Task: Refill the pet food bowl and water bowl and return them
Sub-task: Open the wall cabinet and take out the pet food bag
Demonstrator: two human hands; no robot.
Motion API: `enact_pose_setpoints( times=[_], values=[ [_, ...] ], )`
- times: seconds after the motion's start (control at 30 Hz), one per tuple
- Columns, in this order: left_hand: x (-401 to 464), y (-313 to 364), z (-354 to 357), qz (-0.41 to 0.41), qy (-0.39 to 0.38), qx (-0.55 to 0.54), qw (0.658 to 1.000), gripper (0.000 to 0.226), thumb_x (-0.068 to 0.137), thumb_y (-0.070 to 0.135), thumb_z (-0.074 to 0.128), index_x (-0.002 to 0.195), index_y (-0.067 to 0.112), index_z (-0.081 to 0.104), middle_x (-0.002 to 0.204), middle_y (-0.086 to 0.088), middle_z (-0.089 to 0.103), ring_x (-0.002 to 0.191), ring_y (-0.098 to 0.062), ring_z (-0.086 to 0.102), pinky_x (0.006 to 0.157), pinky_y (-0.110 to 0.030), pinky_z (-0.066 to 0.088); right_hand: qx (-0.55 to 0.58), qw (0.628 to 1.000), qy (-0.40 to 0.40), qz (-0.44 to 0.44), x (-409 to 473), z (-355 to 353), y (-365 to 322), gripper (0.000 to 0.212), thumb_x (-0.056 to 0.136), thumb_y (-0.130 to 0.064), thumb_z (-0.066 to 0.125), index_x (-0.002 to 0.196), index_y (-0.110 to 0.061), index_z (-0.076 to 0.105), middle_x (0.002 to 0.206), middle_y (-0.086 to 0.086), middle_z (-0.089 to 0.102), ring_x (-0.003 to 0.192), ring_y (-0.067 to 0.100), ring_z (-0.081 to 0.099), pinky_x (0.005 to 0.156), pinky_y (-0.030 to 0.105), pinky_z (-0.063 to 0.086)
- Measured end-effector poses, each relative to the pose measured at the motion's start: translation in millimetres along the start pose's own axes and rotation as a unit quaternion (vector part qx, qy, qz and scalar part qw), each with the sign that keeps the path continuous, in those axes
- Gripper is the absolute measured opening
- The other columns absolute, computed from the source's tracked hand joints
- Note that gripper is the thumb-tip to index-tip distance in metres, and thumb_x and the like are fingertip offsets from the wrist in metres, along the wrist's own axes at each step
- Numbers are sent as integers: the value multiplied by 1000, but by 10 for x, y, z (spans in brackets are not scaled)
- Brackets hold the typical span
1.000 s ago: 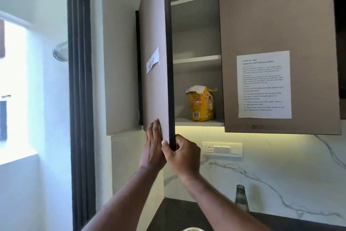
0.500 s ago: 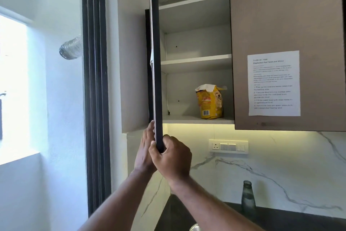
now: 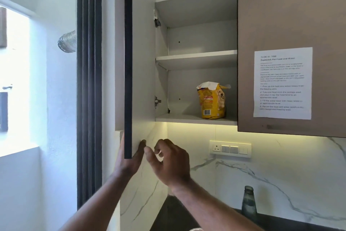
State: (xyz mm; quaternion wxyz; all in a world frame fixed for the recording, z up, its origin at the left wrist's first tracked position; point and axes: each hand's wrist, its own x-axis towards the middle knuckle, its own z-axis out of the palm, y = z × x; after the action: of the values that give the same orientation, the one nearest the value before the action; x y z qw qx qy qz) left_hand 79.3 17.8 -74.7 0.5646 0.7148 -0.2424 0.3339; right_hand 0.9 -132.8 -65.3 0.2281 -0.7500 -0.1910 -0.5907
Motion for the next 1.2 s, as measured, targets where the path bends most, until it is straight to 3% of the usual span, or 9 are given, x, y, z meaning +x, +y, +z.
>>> enact_pose_setpoints(
  times=[0.1, 0.17, 0.23, 0.33, 0.47, 0.63, 0.8, 0.97, 1.2],
  values=[
    [-126, 24, 116, -75, 16, -4, 997, 59, 88, 69, 51, 115, 19, 65, 103, 9, 66, 91, -5, 62, 64, -8, 46, -13, 999, -13, 51, 46, -14, 405, 54, 99, -69, 38, 81, -25, 63, 75, -11, 70, 59, 7, 66, 53, 28, 54],
    [-213, -19, 265, -91, 70, -13, 993, 73, 83, 80, 48, 86, 9, 66, 80, 0, 65, 73, -15, 60, 63, -20, 44, -30, 996, -17, 82, 101, -47, 675, 54, 99, -71, 36, 83, -26, 61, 79, -11, 72, 64, 9, 70, 56, 29, 55],
    [-284, -13, 490, -103, 146, -23, 984, 86, 74, 95, 35, 65, 10, 50, 61, -4, 52, 56, -18, 47, 58, -29, 38, -57, 993, -18, 106, 172, -100, 937, 51, 98, -70, 37, 85, -27, 61, 83, -12, 73, 69, 10, 72, 58, 28, 55],
    [-294, -102, 905, -127, 183, -76, 972, 90, 72, 96, 32, 84, 12, 60, 75, -11, 64, 69, -25, 58, 62, -34, 45, -89, 987, -18, 133, 325, -172, 1320, 45, 96, -66, 45, 91, -25, 63, 90, -11, 74, 75, 15, 73, 60, 29, 54],
    [-94, -87, 1408, -122, 120, -84, 982, 75, 81, 85, 36, 99, 19, 65, 87, -7, 71, 82, -29, 66, 73, -46, 53, -108, 982, -23, 152, 583, -255, 1737, 39, 93, -53, 65, 111, -18, 65, 106, 0, 73, 96, 24, 71, 71, 36, 57],
    [459, 138, 1921, -53, 75, -54, 994, 22, 101, 50, 51, 99, 31, 62, 98, 3, 72, 95, -16, 68, 85, -39, 55, -154, 971, -23, 181, 957, -308, 2211, 67, 84, -51, 76, 128, -6, 54, 122, 17, 63, 110, 37, 62, 78, 45, 59],
    [1035, 225, 2273, 9, 42, -28, 999, 19, 100, 32, 59, 106, 14, 63, 97, 10, 68, 91, 3, 63, 78, -8, 46, -153, 952, -38, 261, 1311, -202, 2520, 103, 74, -59, 83, 147, -3, 36, 144, 22, 46, 129, 41, 49, 95, 48, 53],
    [1527, 77, 2504, 7, 36, -39, 999, 42, 97, 52, 59, 117, 15, 62, 111, -1, 70, 105, -16, 66, 90, -29, 55, -160, 932, -44, 321, 1541, 139, 2791, 140, 63, -70, 85, 159, -1, 10, 158, 26, 28, 143, 45, 36, 110, 55, 45],
    [1904, -77, 2553, 13, 56, -18, 998, 58, 88, 64, 53, 124, 18, 56, 115, -3, 68, 106, -19, 64, 90, -33, 57, -192, 890, -63, 408, 1776, 438, 2883, 145, 65, -68, 85, 160, -8, -7, 167, 23, 10, 152, 44, 20, 115, 55, 37]
  ],
)
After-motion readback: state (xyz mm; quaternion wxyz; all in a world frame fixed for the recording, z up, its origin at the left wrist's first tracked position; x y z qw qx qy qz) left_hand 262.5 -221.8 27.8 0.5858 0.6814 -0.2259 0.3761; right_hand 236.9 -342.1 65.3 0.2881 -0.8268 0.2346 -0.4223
